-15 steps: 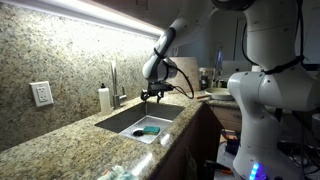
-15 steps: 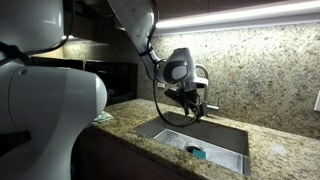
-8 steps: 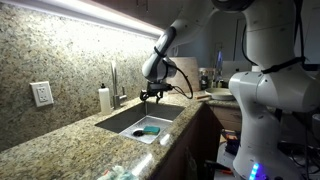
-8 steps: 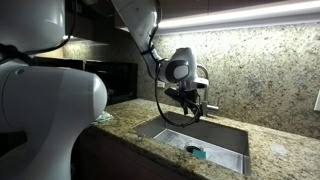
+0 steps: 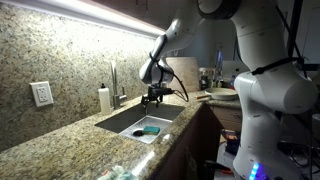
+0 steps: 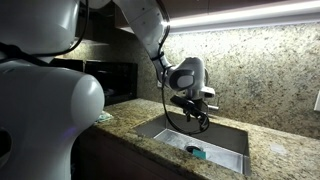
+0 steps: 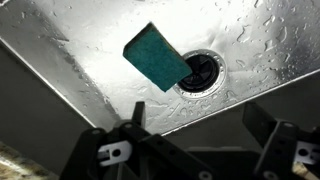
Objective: Push the faucet to the left, use the sponge in the sink to wipe the sink
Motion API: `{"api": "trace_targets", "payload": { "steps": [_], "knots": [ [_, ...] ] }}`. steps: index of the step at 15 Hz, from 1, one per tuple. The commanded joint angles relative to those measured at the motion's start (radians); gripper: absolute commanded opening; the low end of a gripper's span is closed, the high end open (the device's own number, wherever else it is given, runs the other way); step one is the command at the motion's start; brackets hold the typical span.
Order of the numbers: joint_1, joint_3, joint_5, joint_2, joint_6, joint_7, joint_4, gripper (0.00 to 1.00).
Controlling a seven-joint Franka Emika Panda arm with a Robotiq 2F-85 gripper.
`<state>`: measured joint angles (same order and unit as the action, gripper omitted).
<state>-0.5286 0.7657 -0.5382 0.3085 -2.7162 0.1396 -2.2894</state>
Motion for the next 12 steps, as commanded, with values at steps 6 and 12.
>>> {"api": "trace_targets", "payload": {
  "steps": [6, 12],
  "knots": [
    [0.474, -0.366, 0.122, 0.342, 0.159, 0.105, 0.352, 1.00],
    [0.709, -0.571, 0.342, 0.395, 0.176, 0.066, 0.441, 1.00]
  ]
}}
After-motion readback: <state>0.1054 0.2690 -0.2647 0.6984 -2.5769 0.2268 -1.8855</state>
